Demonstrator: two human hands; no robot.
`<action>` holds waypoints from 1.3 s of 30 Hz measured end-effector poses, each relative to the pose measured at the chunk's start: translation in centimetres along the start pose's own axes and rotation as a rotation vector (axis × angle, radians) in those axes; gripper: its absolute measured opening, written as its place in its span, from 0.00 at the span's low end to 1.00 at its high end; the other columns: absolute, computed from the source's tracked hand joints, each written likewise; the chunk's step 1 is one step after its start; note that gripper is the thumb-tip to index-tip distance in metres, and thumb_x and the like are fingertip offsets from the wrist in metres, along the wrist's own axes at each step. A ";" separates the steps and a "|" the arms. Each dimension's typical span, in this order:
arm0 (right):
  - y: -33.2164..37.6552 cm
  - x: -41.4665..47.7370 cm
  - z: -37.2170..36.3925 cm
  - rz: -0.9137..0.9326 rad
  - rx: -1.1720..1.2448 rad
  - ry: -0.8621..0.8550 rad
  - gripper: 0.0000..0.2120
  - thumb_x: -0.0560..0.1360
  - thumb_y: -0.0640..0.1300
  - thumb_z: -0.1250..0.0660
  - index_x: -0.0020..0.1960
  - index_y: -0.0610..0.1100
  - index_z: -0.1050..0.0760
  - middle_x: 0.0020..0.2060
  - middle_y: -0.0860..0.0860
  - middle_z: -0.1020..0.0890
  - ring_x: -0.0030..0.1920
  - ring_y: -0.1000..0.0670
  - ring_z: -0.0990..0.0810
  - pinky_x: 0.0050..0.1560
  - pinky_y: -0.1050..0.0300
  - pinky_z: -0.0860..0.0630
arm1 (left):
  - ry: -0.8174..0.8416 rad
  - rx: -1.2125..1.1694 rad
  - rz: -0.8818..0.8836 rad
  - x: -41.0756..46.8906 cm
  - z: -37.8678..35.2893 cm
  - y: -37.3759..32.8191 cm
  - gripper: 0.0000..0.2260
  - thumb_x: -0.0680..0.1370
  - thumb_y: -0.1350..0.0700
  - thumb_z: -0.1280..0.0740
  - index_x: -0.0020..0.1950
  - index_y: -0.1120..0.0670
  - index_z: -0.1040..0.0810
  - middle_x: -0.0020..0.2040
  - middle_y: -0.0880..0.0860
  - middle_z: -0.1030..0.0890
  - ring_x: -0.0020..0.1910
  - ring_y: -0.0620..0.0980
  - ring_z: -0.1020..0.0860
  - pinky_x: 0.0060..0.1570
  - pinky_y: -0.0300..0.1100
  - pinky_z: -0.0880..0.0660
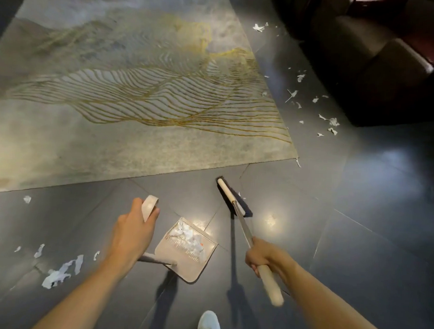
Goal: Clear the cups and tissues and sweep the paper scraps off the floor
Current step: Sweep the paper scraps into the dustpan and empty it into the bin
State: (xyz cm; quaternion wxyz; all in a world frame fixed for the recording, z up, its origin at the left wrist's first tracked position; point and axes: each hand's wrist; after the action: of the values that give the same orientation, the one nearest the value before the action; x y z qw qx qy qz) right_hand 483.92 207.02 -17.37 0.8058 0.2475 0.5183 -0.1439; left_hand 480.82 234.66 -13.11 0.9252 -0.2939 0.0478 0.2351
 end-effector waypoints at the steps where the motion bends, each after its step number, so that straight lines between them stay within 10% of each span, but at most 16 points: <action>1: 0.3 -0.6 -1.3 0.009 -0.031 0.009 0.20 0.73 0.37 0.36 0.64 0.39 0.33 0.48 0.42 0.23 0.48 0.45 0.21 0.53 0.52 0.22 | -0.003 0.011 0.001 0.0 -0.1 0.1 0.13 0.79 0.45 0.41 0.45 0.53 0.37 0.32 0.54 0.29 0.33 0.57 0.29 0.33 0.48 0.33; 16: 3.8 -14.8 -15.2 0.060 -0.061 0.192 0.20 0.72 0.35 0.38 0.62 0.45 0.30 0.27 0.50 0.28 0.22 0.55 0.30 0.25 0.62 0.30 | -0.101 -0.123 0.033 -10.6 4.7 13.1 0.10 0.80 0.45 0.42 0.48 0.50 0.36 0.33 0.46 0.30 0.30 0.42 0.32 0.25 0.37 0.41; 21: 7.2 -19.6 -20.3 0.058 0.037 0.207 0.23 0.74 0.30 0.42 0.68 0.42 0.35 0.15 0.51 0.31 0.15 0.55 0.34 0.19 0.68 0.34 | -0.128 -0.218 0.078 -16.3 9.8 22.3 0.11 0.79 0.46 0.41 0.47 0.53 0.33 0.38 0.54 0.26 0.34 0.53 0.28 0.33 0.45 0.36; 30: 12.5 -19.7 -28.7 0.105 0.046 0.079 0.24 0.73 0.29 0.40 0.69 0.37 0.33 0.24 0.47 0.30 0.19 0.53 0.31 0.20 0.64 0.33 | -0.279 -0.207 0.191 -22.9 16.8 34.5 0.09 0.78 0.50 0.35 0.49 0.56 0.29 0.41 0.61 0.21 0.43 0.65 0.23 0.38 0.45 0.35; 39: 16.9 -14.3 -32.8 0.067 -0.186 -0.064 0.18 0.68 0.33 0.35 0.58 0.34 0.26 0.38 0.41 0.21 0.37 0.44 0.22 0.44 0.54 0.22 | -0.363 -0.187 0.325 -24.7 21.6 43.7 0.07 0.78 0.49 0.35 0.45 0.47 0.32 0.33 0.55 0.24 0.36 0.61 0.25 0.36 0.50 0.29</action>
State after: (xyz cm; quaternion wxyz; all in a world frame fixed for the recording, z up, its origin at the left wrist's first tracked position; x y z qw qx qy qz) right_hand 461.06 238.77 -11.36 0.8459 0.1838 0.4949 -0.0761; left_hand 437.65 268.11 -12.54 0.8376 -0.3198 -0.0944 0.4327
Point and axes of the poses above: each hand's wrist, its own x-axis towards the middle knuckle, its own z-axis out of the back of the hand, y = z × x
